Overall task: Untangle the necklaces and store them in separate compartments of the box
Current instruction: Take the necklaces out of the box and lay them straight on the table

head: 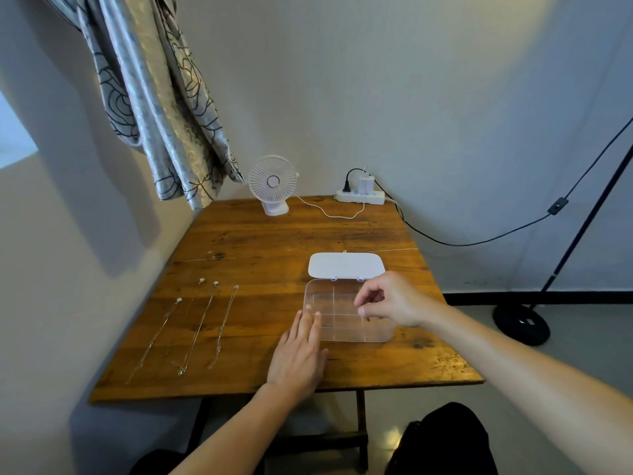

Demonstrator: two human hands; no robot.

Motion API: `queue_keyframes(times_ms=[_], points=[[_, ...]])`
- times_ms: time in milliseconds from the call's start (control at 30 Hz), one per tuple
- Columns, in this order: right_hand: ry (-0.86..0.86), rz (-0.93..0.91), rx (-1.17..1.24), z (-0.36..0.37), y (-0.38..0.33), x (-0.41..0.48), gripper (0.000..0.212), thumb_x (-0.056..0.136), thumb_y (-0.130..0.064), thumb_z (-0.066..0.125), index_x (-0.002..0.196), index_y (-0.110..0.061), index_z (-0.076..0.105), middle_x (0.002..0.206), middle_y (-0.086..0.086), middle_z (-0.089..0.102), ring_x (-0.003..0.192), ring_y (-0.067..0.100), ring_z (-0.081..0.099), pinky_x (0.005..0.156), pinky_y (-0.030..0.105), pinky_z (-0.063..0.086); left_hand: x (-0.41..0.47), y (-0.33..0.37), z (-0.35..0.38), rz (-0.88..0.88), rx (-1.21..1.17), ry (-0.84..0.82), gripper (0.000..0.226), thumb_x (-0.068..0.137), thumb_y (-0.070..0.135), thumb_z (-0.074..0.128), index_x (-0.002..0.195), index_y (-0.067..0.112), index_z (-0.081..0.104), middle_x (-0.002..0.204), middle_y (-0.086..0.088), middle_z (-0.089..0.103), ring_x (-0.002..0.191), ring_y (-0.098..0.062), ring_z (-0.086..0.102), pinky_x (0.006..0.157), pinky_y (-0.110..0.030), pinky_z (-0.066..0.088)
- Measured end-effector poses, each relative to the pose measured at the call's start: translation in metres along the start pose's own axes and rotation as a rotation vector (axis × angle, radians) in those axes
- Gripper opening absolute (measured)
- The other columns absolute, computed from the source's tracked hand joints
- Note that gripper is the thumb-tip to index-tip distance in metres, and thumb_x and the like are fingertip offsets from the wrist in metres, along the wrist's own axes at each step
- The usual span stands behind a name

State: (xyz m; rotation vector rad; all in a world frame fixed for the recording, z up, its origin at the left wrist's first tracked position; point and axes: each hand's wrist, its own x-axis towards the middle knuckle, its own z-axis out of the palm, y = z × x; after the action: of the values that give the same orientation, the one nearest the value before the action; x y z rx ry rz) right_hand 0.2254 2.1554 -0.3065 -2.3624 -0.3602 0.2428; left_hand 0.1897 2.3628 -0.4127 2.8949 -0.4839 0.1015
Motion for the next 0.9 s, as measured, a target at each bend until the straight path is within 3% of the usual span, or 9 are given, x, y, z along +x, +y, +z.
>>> queue_keyframes(times_ms=[167,300,367,500,667,733,900], points=[[-0.016,-0.052,0.174,0.037,-0.043,0.011,0.005,0.082,-0.015,0.075,0.086,-0.019,0.075,0.079,-0.002,0.072,0.070,0.018,0.069,0.066,0.025,0.058,-0.032,-0.035,-0.018,-0.127,-0.143,0.126,0.058,0.099,0.034,0.038,0.149,0.025,0.009,0.159,0.000,0.004,0.142,-0.017,0.016,0.111,-0.031,0.025],[-0.062,-0.054,0.138,0.101,-0.061,0.029,0.003,0.082,-0.022,0.076,0.084,-0.023,0.074,0.081,-0.005,0.070,0.076,0.014,0.066,0.068,0.025,0.056,-0.071,-0.079,-0.017,-0.159,-0.112,0.194,0.040,0.091,0.020,0.056,0.131,0.020,0.050,0.139,-0.003,0.046,0.127,-0.019,0.045,0.101,-0.032,0.039],[-0.099,-0.044,0.109,0.131,-0.062,0.037,0.004,0.083,-0.023,0.075,0.087,-0.022,0.075,0.086,-0.008,0.069,0.082,0.009,0.064,0.075,0.025,0.054,-0.088,-0.091,-0.016,-0.149,-0.087,0.214,0.030,0.088,0.016,0.059,0.118,0.019,0.061,0.128,-0.002,0.055,0.118,-0.018,0.051,0.095,-0.031,0.044],[-0.132,-0.008,0.039,0.161,-0.052,0.043,0.009,0.086,-0.026,0.070,0.092,-0.022,0.075,0.094,-0.009,0.069,0.091,0.007,0.063,0.090,0.032,0.054,-0.104,-0.099,-0.009,-0.122,-0.101,0.188,0.034,0.095,0.021,0.047,0.128,0.018,0.054,0.136,0.002,0.047,0.127,-0.012,0.039,0.104,-0.026,0.033],[0.002,-0.029,-0.134,0.151,-0.038,0.030,0.020,0.095,-0.019,0.057,0.111,-0.018,0.069,0.111,-0.007,0.062,0.105,0.008,0.057,0.094,0.023,0.046,-0.105,-0.100,0.000,-0.140,-0.109,0.191,0.038,0.094,0.020,0.049,0.132,0.015,0.051,0.140,-0.002,0.046,0.132,-0.015,0.035,0.110,-0.030,0.027],[0.051,-0.079,-0.186,0.150,-0.036,0.025,0.020,0.095,-0.021,0.058,0.111,-0.020,0.069,0.109,-0.007,0.062,0.101,0.009,0.058,0.091,0.024,0.048,-0.105,-0.101,0.003,-0.147,-0.121,0.206,0.038,0.094,0.020,0.049,0.132,0.015,0.051,0.140,-0.002,0.046,0.132,-0.015,0.035,0.109,-0.030,0.027],[-0.038,-0.147,-0.342,0.166,-0.040,0.016,0.027,0.088,-0.040,0.066,0.109,-0.025,0.069,0.100,-0.008,0.061,0.088,0.008,0.057,0.073,0.022,0.047,-0.106,-0.104,0.003,-0.167,-0.158,0.199,0.040,0.098,0.024,0.042,0.137,0.018,0.043,0.147,0.002,0.037,0.137,-0.011,0.025,0.112,-0.028,0.019]])
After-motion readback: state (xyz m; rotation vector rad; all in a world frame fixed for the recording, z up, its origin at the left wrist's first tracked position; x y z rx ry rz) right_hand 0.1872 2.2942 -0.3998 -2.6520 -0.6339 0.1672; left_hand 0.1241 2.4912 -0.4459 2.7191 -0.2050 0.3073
